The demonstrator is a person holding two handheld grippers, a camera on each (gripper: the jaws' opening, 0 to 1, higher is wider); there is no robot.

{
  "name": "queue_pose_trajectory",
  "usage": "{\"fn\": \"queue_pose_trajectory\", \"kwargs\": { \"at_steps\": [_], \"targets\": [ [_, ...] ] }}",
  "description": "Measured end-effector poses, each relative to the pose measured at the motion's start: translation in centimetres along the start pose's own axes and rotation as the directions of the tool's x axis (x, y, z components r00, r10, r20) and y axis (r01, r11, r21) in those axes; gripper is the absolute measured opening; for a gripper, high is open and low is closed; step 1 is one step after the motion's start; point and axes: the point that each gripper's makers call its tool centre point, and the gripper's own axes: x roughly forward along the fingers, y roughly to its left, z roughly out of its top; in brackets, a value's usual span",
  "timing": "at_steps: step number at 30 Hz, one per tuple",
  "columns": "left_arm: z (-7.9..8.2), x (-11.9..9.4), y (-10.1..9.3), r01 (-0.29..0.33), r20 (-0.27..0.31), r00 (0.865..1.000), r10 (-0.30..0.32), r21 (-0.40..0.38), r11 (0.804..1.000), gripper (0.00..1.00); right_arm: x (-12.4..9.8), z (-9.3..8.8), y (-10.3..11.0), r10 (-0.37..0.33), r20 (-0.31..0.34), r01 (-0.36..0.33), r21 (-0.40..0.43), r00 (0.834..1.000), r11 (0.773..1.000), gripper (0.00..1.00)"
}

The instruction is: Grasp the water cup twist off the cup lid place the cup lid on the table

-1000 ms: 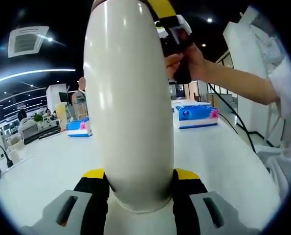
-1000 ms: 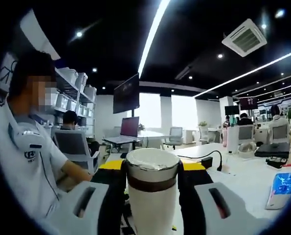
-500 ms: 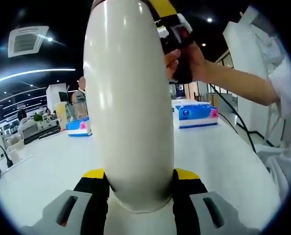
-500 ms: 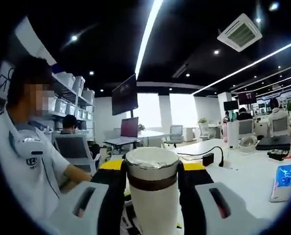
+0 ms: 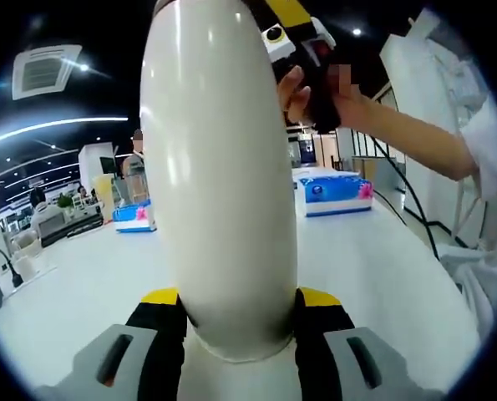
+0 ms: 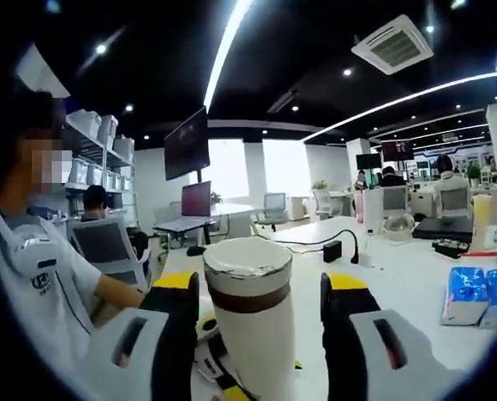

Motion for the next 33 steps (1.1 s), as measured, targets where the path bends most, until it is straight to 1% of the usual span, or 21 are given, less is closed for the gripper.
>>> {"fn": "queue_pose_trajectory", "kwargs": {
  "at_steps": [3, 5, 7, 9, 10, 11, 12, 14, 16, 17, 18, 19, 21, 23, 26, 28, 29, 30, 31, 32, 33],
  "targets": [
    [0.0, 0.0, 0.0, 0.001, -0.001, 1.000, -0.001, 0.001, 1.000, 0.52, -0.1, 0.5, 0.6, -0.018, 0.009, 0.018, -0.008, 1.000, 1.000, 0.72],
    [0.0, 0.1, 0.1, 0.001, -0.001, 1.000, -0.001, 0.001, 1.000, 0.52, -0.1, 0.8, 0.9, -0.025, 0.014, 0.025, -0.011, 1.000, 1.000, 0.79],
    [0.0, 0.1, 0.1, 0.002, -0.002, 1.000, -0.002, 0.000, 1.000, 0.52, 0.0, 1.0, 1.6, -0.024, 0.032, 0.023, 0.020, 0.999, 1.000, 0.84],
    [0.0, 0.1, 0.1, 0.002, -0.002, 1.000, -0.002, -0.001, 1.000, 0.52, 0.0, 1.2, 2.0, -0.034, 0.043, 0.033, 0.031, 0.998, 0.999, 0.88],
    [-0.1, 0.1, 0.1, 0.003, -0.002, 1.000, -0.003, -0.001, 1.000, 0.52, 0.0, 1.3, 1.9, -0.057, 0.040, 0.056, 0.039, 0.998, 0.998, 0.89],
    [-0.1, 0.1, 0.1, 0.003, -0.002, 1.000, -0.003, -0.001, 1.000, 0.52, -0.2, 1.4, 1.3, -0.103, 0.037, 0.102, 0.030, 0.994, 0.994, 0.89],
    [-0.1, 0.1, 0.1, 0.003, -0.002, 1.000, -0.003, -0.002, 1.000, 0.52, -0.3, 1.8, 1.2, -0.130, 0.045, 0.130, 0.003, 0.990, 0.991, 0.89],
    [-0.1, 0.1, 0.1, 0.003, -0.003, 1.000, -0.003, -0.004, 1.000, 0.52, -0.5, 2.3, 1.0, -0.168, 0.059, 0.169, -0.008, 0.984, 0.986, 0.92],
    [-0.1, 0.1, 0.1, 0.003, -0.003, 1.000, -0.003, -0.005, 1.000, 0.52, -0.9, 2.3, 0.6, -0.242, 0.038, 0.244, -0.072, 0.970, 0.967, 0.95],
    [-0.1, 0.1, 0.1, 0.003, -0.003, 1.000, -0.003, -0.005, 1.000, 0.52, -0.9, 2.3, 0.6, -0.251, 0.038, 0.253, -0.084, 0.967, 0.964, 0.95],
    [-0.1, 0.1, 0.1, 0.004, -0.004, 1.000, -0.004, -0.006, 1.000, 0.52, -0.8, 2.4, 1.0, -0.287, 0.035, 0.289, -0.130, 0.957, 0.948, 0.95],
    [-0.1, 0.1, 0.1, 0.004, -0.004, 1.000, -0.004, -0.006, 1.000, 0.52, -0.8, 2.4, 1.1, -0.313, 0.032, 0.315, -0.157, 0.949, 0.936, 0.95],
    [-0.1, 0.1, 0.2, 0.003, -0.004, 1.000, -0.003, -0.007, 1.000, 0.52, -0.5, 2.2, 1.9, -0.343, 0.020, 0.340, -0.201, 0.939, 0.919, 0.94],
    [-0.1, 0.1, 0.2, 0.003, -0.004, 1.000, -0.003, -0.008, 1.000, 0.52, 0.1, 2.3, 2.9, -0.348, 0.030, 0.347, -0.200, 0.937, 0.916, 0.94],
    [-0.1, 0.1, 0.2, 0.004, -0.005, 1.000, -0.004, -0.008, 1.000, 0.52, 0.4, 2.6, 4.0, -0.358, 0.042, 0.359, -0.205, 0.933, 0.911, 0.94],
    [-0.1, 0.1, 0.2, 0.005, -0.005, 1.000, -0.005, -0.008, 1.000, 0.52, 0.0, 2.8, 3.7, -0.416, 0.064, 0.420, -0.195, 0.907, 0.886, 0.93],
    [-0.1, 0.1, 0.2, 0.005, -0.005, 1.000, -0.005, -0.008, 1.000, 0.52, -0.1, 2.8, 3.7, -0.424, 0.067, 0.429, -0.193, 0.903, 0.882, 0.92],
    [-0.1, 0.1, 0.2, 0.006, -0.005, 1.000, -0.006, -0.008, 1.000, 0.52, -0.2, 2.4, 3.2, -0.464, 0.066, 0.468, -0.176, 0.883, 0.866, 0.91],
    [-0.1, 0.1, 0.2, 0.006, -0.006, 1.000, -0.006, -0.010, 1.000, 0.52, -0.3, 2.0, 2.9, -0.491, 0.057, 0.493, -0.173, 0.869, 0.853, 0.90],
    [-0.2, 0.1, 0.2, 0.006, -0.007, 1.000, -0.006, -0.011, 1.000, 0.52, -0.2, 1.3, 2.5, -0.512, 0.033, 0.509, -0.166, 0.859, 0.844, 0.88],
    [-0.2, 0.1, 0.2, 0.006, -0.007, 1.000, -0.006, -0.012, 1.000, 0.52, -0.1, 0.9, 2.2, -0.527, 0.022, 0.524, -0.150, 0.850, 0.839, 0.86]
  ]
}}
